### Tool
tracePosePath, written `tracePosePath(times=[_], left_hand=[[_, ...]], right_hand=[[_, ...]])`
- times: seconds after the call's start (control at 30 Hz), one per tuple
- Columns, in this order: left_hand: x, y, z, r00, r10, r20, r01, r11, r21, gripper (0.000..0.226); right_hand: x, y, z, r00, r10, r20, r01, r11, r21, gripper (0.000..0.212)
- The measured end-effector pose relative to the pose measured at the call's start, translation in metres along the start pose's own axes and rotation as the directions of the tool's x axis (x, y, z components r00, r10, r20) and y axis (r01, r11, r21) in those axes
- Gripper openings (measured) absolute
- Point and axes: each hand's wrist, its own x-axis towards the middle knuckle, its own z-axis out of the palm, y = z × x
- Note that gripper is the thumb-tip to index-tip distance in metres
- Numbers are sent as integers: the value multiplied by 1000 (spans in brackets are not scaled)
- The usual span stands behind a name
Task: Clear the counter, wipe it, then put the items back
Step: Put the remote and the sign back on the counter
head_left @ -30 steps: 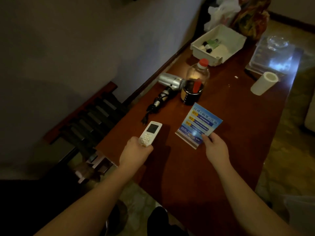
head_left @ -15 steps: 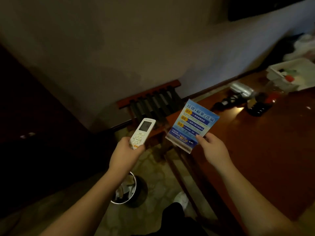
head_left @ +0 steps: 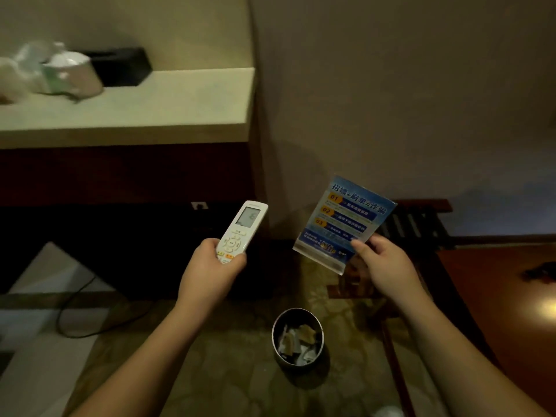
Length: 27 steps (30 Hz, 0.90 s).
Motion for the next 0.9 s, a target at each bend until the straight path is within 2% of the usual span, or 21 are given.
tracePosePath(times=[0.17,0.43,0.73,0.9], left_hand=[[7,-26,-65,994,-22,-109,21,1000,-12,42],[55,-17,-132,965,-50,-258,34,997,-65,34],[193,27,-190,932,-47,-358,62,998,30,32],[286,36,-205,936,-64,-347,109,988,111,37]], right_hand=[[12,-56,41,988,-124,92,122,992,22,18],[58,-144,61,954,-261,150,250,965,83,13],[171,-248,90,872,-486,62,478,871,113,17],[252,-283,118,849,-511,132,513,858,24,18]])
